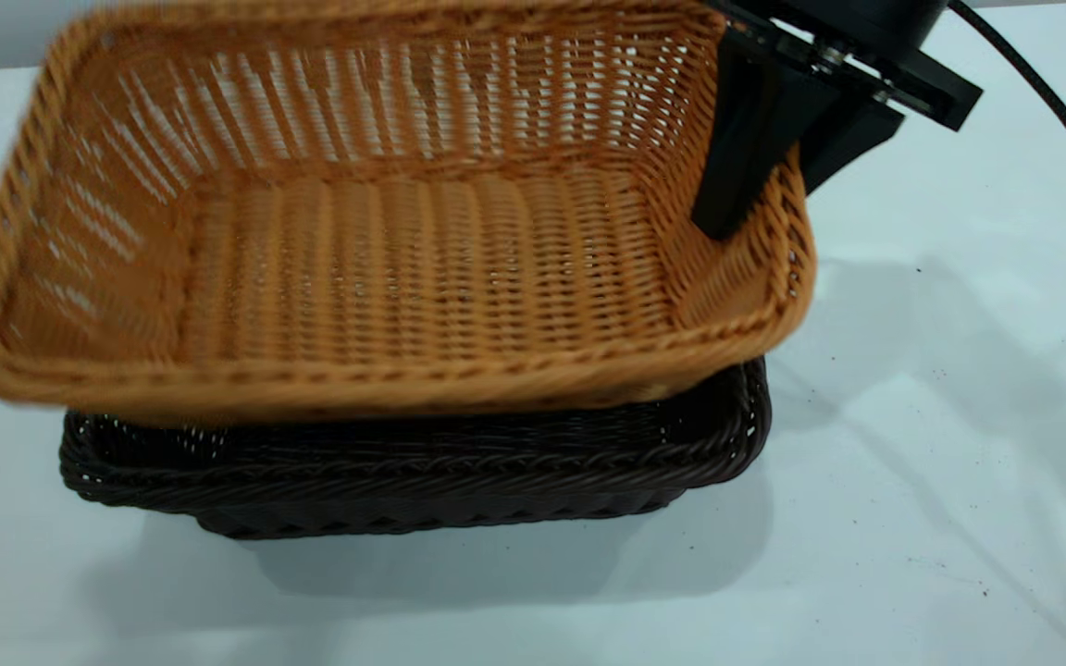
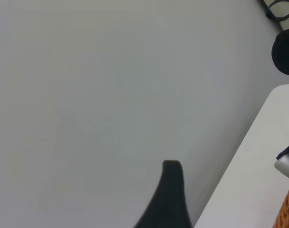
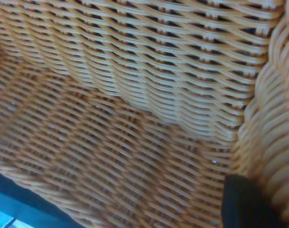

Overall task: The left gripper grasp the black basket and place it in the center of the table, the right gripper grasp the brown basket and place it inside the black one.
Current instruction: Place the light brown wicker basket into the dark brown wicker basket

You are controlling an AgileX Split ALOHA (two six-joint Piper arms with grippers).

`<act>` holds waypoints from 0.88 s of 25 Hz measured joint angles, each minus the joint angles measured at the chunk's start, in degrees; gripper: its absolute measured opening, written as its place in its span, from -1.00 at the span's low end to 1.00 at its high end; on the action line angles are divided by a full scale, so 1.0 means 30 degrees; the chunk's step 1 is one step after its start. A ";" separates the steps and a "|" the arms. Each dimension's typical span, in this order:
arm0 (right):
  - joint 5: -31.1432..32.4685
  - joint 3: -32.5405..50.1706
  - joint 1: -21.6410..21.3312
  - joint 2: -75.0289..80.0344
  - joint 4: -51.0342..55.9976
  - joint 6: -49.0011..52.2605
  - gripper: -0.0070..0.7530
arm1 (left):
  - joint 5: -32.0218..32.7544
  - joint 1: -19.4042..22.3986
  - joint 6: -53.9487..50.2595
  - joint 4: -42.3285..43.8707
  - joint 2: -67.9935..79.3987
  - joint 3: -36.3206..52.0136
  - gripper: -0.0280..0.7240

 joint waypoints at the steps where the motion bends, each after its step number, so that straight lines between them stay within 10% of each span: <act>1: 0.0000 0.0000 0.0000 0.0000 -0.0023 0.0000 -0.70 | 0.0000 0.0000 0.0000 0.0000 0.0000 0.0000 0.65; 22: 0.0058 0.0000 -0.0017 0.0772 0.0024 0.0201 -0.70 | 0.0057 0.0000 0.0000 -0.0047 0.0000 0.0000 0.65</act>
